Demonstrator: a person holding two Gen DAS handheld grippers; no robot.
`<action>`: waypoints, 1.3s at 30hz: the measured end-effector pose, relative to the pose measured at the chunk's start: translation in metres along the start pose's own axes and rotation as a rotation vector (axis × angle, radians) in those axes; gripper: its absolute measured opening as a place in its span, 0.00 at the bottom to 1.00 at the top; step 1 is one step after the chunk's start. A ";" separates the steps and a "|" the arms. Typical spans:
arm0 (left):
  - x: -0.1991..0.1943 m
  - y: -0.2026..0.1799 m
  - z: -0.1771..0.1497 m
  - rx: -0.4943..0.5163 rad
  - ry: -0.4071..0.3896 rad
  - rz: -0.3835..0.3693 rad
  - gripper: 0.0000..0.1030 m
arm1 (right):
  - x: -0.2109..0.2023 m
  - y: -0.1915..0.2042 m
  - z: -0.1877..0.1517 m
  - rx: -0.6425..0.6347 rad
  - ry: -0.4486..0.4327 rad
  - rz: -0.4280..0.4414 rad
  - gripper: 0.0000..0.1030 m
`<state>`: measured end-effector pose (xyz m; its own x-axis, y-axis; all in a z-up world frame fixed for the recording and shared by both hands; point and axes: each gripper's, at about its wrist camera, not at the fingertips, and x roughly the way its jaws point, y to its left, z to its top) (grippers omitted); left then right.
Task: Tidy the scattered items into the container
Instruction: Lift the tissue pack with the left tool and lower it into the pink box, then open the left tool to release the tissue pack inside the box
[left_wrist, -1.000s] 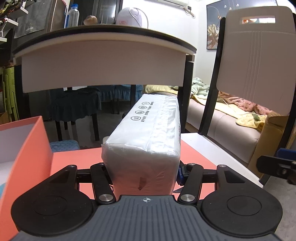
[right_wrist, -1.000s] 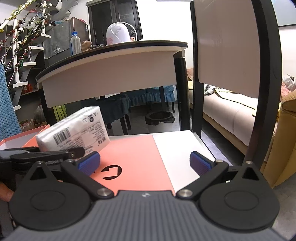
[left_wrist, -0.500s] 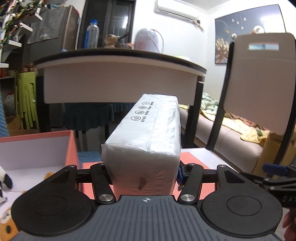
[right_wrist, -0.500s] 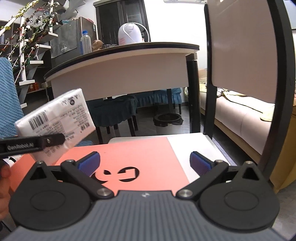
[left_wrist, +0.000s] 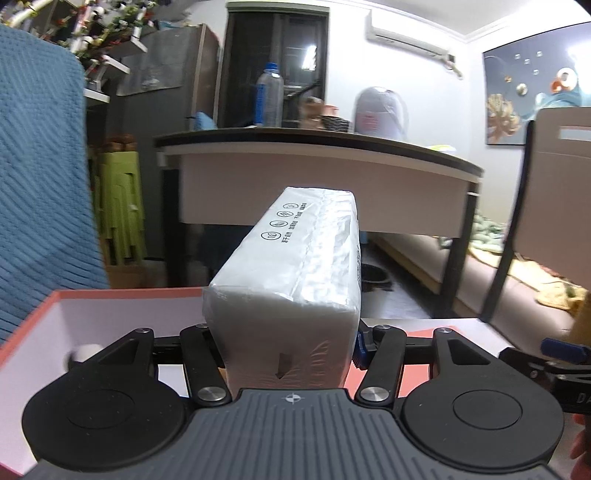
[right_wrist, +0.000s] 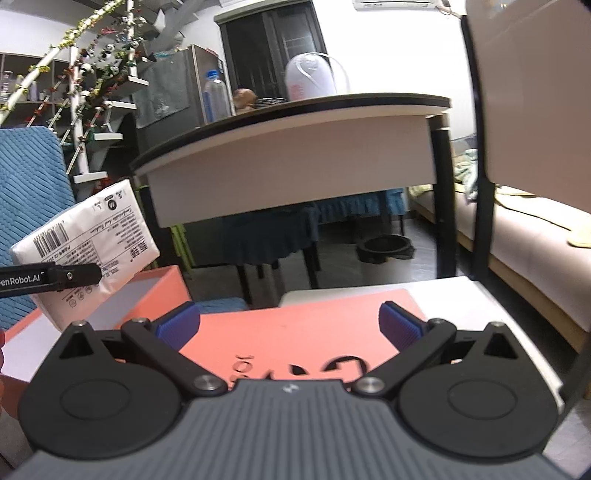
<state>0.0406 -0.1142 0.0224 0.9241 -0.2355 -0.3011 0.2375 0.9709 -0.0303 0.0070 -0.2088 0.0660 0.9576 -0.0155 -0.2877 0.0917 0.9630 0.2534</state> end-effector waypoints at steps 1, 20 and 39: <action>-0.001 0.006 0.002 0.003 0.003 0.013 0.59 | 0.002 0.005 0.001 -0.001 0.001 0.009 1.00; 0.069 0.106 0.012 0.007 0.246 0.214 0.59 | 0.032 0.030 -0.003 -0.002 0.039 0.050 1.00; 0.038 0.102 -0.002 -0.051 0.181 0.153 0.89 | 0.024 0.017 -0.007 -0.024 0.043 0.037 1.00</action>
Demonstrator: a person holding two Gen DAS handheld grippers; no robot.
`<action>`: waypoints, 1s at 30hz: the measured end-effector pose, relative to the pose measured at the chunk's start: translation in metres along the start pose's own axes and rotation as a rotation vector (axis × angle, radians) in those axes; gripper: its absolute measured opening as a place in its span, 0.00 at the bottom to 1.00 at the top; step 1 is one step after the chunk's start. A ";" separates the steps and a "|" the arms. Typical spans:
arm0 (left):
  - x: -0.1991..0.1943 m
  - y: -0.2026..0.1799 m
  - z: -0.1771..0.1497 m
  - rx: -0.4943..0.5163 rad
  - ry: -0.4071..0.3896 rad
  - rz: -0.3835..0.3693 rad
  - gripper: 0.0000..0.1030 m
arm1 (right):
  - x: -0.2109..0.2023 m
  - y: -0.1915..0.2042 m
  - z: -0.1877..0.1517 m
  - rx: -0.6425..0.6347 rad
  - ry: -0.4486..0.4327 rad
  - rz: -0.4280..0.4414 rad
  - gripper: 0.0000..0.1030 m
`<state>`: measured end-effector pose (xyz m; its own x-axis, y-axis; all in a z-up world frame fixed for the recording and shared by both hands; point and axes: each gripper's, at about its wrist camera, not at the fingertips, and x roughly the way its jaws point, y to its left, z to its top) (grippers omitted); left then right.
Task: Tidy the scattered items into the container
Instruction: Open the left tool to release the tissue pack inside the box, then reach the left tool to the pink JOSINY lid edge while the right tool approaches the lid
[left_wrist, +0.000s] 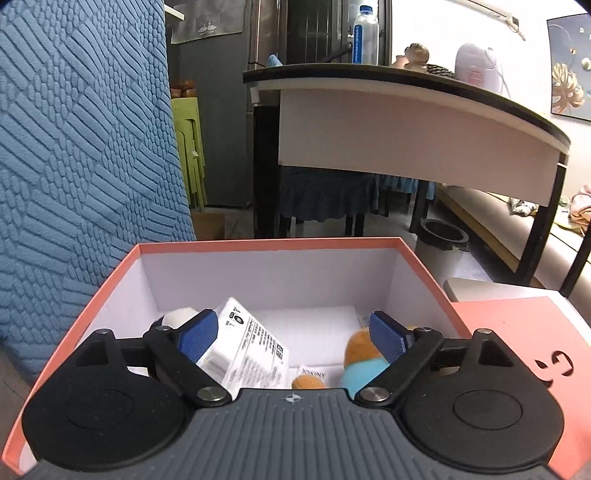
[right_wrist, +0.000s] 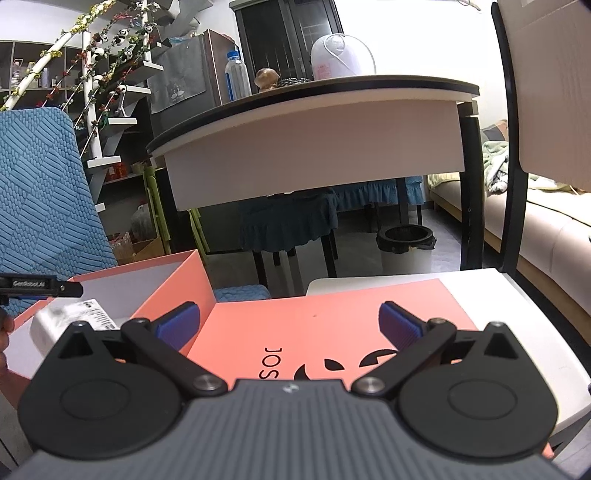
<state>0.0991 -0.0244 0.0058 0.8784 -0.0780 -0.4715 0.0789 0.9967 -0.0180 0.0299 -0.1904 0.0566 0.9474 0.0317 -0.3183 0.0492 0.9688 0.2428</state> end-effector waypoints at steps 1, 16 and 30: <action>-0.004 0.000 -0.001 -0.003 -0.005 -0.002 0.90 | -0.002 0.000 0.000 -0.003 -0.003 0.001 1.00; -0.040 0.000 -0.011 -0.020 -0.096 0.010 0.93 | -0.014 -0.006 -0.004 -0.047 -0.026 -0.008 1.00; -0.106 -0.028 -0.061 0.010 -0.158 -0.072 0.93 | -0.029 -0.038 -0.013 -0.097 -0.030 -0.050 1.00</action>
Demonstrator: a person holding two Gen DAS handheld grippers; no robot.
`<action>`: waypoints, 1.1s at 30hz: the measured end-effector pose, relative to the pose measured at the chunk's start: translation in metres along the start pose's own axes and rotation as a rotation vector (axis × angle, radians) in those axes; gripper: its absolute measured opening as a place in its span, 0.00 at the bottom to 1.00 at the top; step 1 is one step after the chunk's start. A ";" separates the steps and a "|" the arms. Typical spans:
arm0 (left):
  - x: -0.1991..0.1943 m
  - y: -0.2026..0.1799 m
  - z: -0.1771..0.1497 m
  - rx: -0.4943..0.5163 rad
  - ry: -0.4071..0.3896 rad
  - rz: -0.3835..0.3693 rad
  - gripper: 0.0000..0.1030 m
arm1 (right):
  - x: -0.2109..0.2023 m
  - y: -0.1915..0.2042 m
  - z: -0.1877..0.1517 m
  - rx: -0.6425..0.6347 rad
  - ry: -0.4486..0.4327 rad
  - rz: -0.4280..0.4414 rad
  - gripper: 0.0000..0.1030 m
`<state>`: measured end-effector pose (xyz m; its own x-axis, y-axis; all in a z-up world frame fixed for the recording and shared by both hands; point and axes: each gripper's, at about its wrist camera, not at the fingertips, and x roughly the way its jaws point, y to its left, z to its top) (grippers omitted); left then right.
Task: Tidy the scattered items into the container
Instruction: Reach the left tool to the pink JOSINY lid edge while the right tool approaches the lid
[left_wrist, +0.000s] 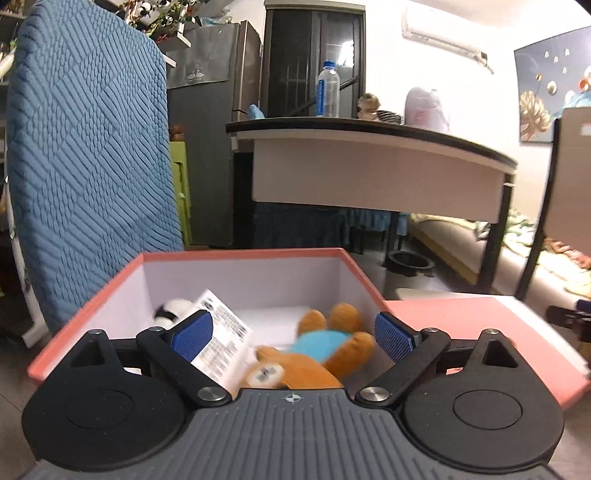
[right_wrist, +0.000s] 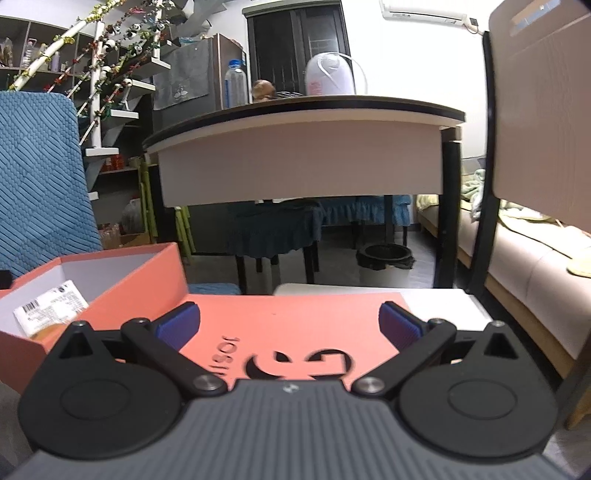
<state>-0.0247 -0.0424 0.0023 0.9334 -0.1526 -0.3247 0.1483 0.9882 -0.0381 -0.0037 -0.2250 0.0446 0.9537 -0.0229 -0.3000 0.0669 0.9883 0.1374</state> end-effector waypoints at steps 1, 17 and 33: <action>-0.005 -0.003 -0.004 -0.007 0.006 -0.018 0.93 | -0.001 -0.005 -0.002 -0.001 0.006 -0.005 1.00; 0.036 -0.084 -0.067 0.013 0.326 -0.209 0.93 | -0.013 -0.097 -0.059 0.074 0.158 -0.101 1.00; 0.074 -0.113 -0.082 0.028 0.454 -0.261 0.97 | 0.014 -0.100 -0.071 0.110 0.218 0.016 1.00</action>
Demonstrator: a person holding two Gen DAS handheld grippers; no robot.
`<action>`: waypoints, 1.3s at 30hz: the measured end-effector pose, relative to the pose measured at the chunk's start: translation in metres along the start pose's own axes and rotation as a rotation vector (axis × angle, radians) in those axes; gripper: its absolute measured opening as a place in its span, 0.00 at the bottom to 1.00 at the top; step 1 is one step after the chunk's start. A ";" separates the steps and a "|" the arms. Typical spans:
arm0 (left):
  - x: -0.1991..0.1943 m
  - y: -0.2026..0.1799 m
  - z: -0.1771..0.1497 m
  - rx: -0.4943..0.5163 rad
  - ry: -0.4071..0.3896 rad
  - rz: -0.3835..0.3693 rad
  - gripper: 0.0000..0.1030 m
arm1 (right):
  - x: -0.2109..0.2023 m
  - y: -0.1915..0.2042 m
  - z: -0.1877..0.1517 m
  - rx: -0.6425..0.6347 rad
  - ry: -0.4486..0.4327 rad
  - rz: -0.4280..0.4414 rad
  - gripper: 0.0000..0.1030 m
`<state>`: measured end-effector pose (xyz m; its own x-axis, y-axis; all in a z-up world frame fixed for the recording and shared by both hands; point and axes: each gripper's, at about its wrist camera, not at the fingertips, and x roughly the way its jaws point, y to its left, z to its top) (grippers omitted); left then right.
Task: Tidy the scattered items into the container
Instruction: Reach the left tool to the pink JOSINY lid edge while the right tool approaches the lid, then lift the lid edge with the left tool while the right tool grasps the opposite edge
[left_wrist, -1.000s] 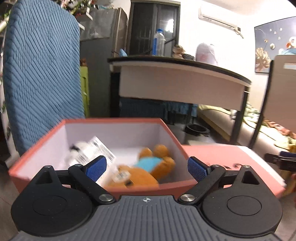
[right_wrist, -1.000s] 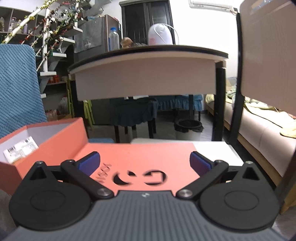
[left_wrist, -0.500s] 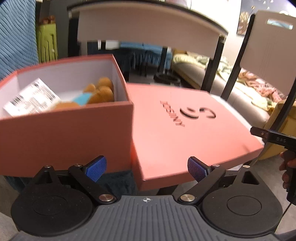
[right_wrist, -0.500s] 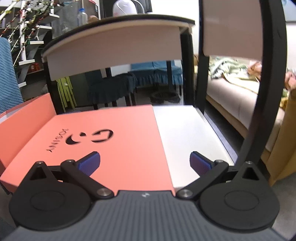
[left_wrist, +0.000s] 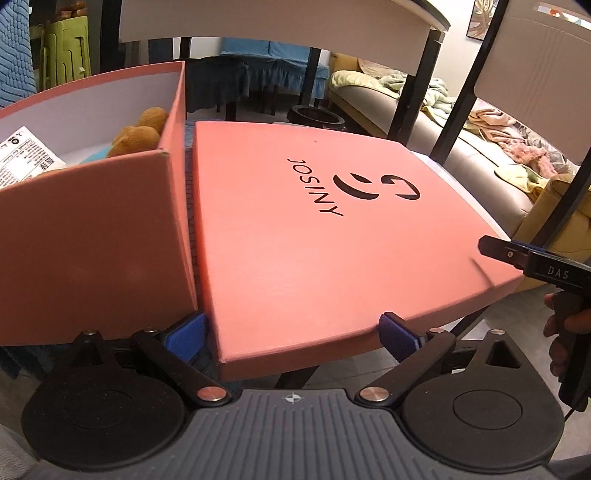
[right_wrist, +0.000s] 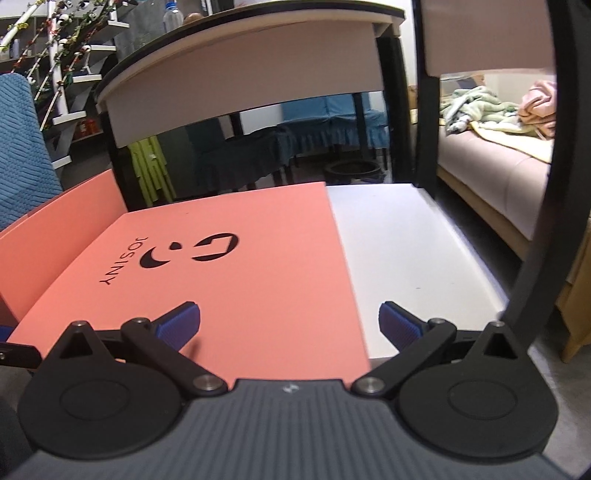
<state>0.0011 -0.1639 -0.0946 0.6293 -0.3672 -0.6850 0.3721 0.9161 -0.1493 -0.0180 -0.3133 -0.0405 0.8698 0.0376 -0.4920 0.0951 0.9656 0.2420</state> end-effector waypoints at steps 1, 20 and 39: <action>0.001 -0.001 0.000 0.006 -0.002 0.001 0.97 | 0.002 0.001 0.000 -0.002 0.004 0.008 1.00; -0.027 -0.005 -0.017 0.043 -0.005 -0.030 0.96 | -0.039 0.010 -0.007 0.001 0.001 0.039 1.00; 0.000 0.045 -0.010 -0.282 0.120 -0.221 0.97 | -0.032 -0.025 -0.023 0.211 0.056 0.102 1.00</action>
<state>0.0108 -0.1208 -0.1083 0.4643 -0.5547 -0.6905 0.2772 0.8315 -0.4815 -0.0590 -0.3326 -0.0497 0.8523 0.1521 -0.5005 0.1126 0.8810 0.4594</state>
